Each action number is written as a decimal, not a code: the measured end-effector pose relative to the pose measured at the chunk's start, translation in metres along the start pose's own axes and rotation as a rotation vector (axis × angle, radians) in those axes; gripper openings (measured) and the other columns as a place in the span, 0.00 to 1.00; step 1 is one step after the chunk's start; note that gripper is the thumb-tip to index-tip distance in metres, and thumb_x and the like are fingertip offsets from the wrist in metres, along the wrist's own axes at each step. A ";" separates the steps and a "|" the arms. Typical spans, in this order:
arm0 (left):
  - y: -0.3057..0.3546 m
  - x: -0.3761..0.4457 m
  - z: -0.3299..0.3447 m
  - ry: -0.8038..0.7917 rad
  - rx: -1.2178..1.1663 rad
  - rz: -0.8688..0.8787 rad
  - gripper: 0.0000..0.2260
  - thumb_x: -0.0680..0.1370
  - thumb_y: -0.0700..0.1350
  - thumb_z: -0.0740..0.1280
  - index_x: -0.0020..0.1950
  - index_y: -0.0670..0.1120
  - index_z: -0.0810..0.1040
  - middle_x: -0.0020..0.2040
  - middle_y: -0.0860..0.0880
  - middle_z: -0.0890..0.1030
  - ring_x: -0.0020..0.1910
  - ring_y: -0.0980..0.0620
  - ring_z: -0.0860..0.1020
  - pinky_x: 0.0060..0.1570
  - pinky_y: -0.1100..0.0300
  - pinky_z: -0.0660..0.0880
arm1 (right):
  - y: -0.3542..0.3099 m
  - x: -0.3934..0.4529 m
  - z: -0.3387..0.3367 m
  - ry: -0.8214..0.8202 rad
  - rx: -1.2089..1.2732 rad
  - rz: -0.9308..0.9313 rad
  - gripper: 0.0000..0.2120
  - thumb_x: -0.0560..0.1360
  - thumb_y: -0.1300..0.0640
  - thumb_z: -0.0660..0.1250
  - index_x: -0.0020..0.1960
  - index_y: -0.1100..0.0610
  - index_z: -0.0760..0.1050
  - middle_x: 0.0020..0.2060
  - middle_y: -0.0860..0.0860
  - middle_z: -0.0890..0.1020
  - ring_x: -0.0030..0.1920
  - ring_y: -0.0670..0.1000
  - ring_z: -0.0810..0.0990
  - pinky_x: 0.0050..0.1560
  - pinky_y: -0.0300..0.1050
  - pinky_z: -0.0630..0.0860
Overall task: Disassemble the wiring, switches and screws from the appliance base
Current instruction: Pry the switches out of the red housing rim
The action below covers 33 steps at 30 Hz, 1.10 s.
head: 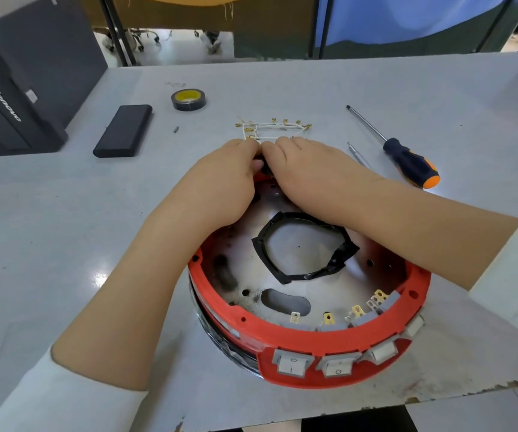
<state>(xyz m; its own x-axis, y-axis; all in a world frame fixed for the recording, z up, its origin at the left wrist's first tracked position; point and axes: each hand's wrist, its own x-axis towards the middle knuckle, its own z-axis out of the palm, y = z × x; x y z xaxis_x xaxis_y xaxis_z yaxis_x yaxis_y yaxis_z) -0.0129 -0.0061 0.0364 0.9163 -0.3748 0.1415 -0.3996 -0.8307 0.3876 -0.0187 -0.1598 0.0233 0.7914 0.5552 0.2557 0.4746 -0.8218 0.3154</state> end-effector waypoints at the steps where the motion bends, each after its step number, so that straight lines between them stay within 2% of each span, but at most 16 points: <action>1: 0.000 0.000 0.000 -0.006 -0.007 -0.001 0.11 0.83 0.43 0.54 0.61 0.43 0.73 0.59 0.44 0.74 0.56 0.43 0.73 0.52 0.55 0.66 | 0.001 -0.002 -0.001 0.001 -0.014 -0.006 0.15 0.79 0.61 0.46 0.61 0.62 0.65 0.53 0.57 0.73 0.50 0.58 0.74 0.47 0.49 0.68; 3: 0.000 -0.001 0.000 -0.009 -0.016 -0.004 0.12 0.83 0.43 0.54 0.62 0.44 0.73 0.59 0.45 0.74 0.57 0.44 0.73 0.53 0.56 0.66 | 0.001 -0.004 -0.001 -0.011 -0.064 -0.019 0.19 0.77 0.59 0.42 0.62 0.62 0.64 0.52 0.57 0.73 0.49 0.58 0.75 0.45 0.48 0.67; 7: 0.001 -0.001 0.000 -0.007 -0.003 -0.005 0.12 0.83 0.43 0.54 0.64 0.46 0.72 0.60 0.46 0.74 0.58 0.45 0.73 0.52 0.57 0.65 | 0.013 0.002 0.004 -0.061 -0.102 -0.040 0.16 0.82 0.53 0.51 0.65 0.60 0.63 0.52 0.55 0.74 0.49 0.58 0.78 0.35 0.48 0.64; 10: 0.001 -0.002 -0.001 -0.006 -0.008 -0.011 0.12 0.83 0.44 0.54 0.63 0.46 0.72 0.60 0.46 0.75 0.58 0.45 0.73 0.52 0.57 0.65 | 0.028 0.000 0.004 -0.062 -0.048 -0.067 0.18 0.80 0.47 0.51 0.64 0.58 0.65 0.52 0.55 0.77 0.45 0.58 0.79 0.32 0.46 0.63; 13: 0.002 -0.002 -0.001 -0.008 -0.023 -0.022 0.12 0.83 0.44 0.54 0.63 0.46 0.73 0.59 0.46 0.75 0.57 0.46 0.72 0.50 0.56 0.65 | 0.029 -0.004 0.006 -0.051 -0.073 -0.075 0.22 0.78 0.44 0.50 0.58 0.60 0.68 0.49 0.56 0.78 0.41 0.59 0.79 0.27 0.45 0.52; 16: 0.003 -0.003 0.000 -0.007 -0.008 -0.018 0.12 0.83 0.44 0.54 0.62 0.46 0.73 0.58 0.47 0.75 0.56 0.46 0.72 0.49 0.57 0.64 | 0.027 -0.001 0.007 -0.073 -0.051 -0.087 0.22 0.77 0.46 0.46 0.56 0.61 0.69 0.46 0.58 0.78 0.36 0.59 0.77 0.26 0.44 0.50; 19: 0.002 -0.003 0.000 0.003 0.008 -0.018 0.11 0.83 0.45 0.54 0.61 0.46 0.73 0.57 0.47 0.75 0.55 0.46 0.72 0.47 0.58 0.63 | 0.029 0.001 0.011 -0.074 -0.061 -0.077 0.12 0.81 0.52 0.52 0.56 0.60 0.66 0.47 0.58 0.76 0.36 0.59 0.77 0.27 0.45 0.55; 21: 0.002 -0.002 -0.001 0.001 0.015 -0.015 0.11 0.83 0.44 0.54 0.61 0.45 0.73 0.56 0.47 0.76 0.54 0.46 0.72 0.46 0.58 0.62 | 0.028 0.002 0.012 -0.087 -0.054 -0.065 0.09 0.81 0.54 0.55 0.56 0.60 0.66 0.47 0.58 0.75 0.33 0.59 0.73 0.26 0.45 0.55; 29: 0.002 -0.002 -0.003 -0.004 0.012 -0.029 0.12 0.83 0.45 0.54 0.62 0.46 0.73 0.58 0.47 0.76 0.57 0.46 0.72 0.50 0.58 0.64 | 0.024 0.003 0.007 -0.119 -0.097 -0.043 0.07 0.80 0.58 0.55 0.56 0.60 0.64 0.46 0.57 0.72 0.25 0.50 0.54 0.24 0.43 0.50; 33: 0.003 -0.002 -0.003 -0.010 0.008 -0.031 0.12 0.83 0.45 0.54 0.63 0.47 0.73 0.59 0.47 0.76 0.57 0.46 0.72 0.51 0.57 0.65 | 0.023 0.002 0.004 -0.141 -0.117 -0.032 0.07 0.80 0.60 0.54 0.56 0.60 0.64 0.45 0.57 0.71 0.25 0.50 0.53 0.25 0.43 0.49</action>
<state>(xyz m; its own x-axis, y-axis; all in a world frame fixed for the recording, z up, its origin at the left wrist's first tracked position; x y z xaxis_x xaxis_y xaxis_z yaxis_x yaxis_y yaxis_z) -0.0154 -0.0061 0.0403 0.9277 -0.3531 0.1210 -0.3717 -0.8449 0.3847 -0.0047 -0.1777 0.0277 0.8268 0.5505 0.1158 0.4586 -0.7788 0.4279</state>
